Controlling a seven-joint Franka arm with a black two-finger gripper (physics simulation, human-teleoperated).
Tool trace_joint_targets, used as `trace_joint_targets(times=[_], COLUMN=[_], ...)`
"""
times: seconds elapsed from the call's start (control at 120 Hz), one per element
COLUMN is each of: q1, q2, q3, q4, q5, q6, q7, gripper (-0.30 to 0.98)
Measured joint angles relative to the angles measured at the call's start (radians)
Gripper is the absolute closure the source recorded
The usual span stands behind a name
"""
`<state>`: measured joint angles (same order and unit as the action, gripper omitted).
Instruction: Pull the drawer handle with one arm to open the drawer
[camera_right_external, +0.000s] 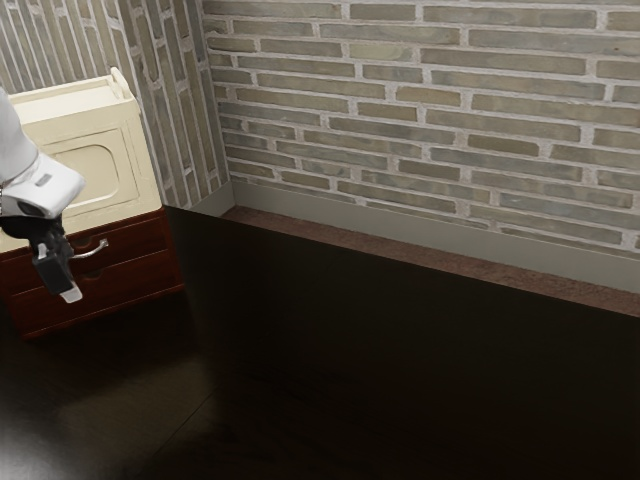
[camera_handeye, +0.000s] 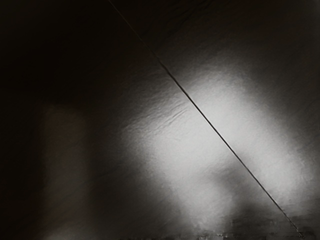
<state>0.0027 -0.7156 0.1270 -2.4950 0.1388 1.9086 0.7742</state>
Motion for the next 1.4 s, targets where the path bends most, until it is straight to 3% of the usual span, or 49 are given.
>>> trace_joint_targets(times=[0.217,0.483,1.183,1.4], q1=[0.117,0.154,0.150,0.326], q2=[0.145,0.303,0.241,0.295], q3=[-0.011,-0.009,-0.011,-0.090], q4=[0.001,0.017,0.033,0.032], q5=[0.002,-0.002,-0.009,-0.037], q6=[0.086,0.255,0.339,0.373], q7=[0.198,0.340,0.494,0.463], gripper=[0.00,0.00,0.00,0.00])
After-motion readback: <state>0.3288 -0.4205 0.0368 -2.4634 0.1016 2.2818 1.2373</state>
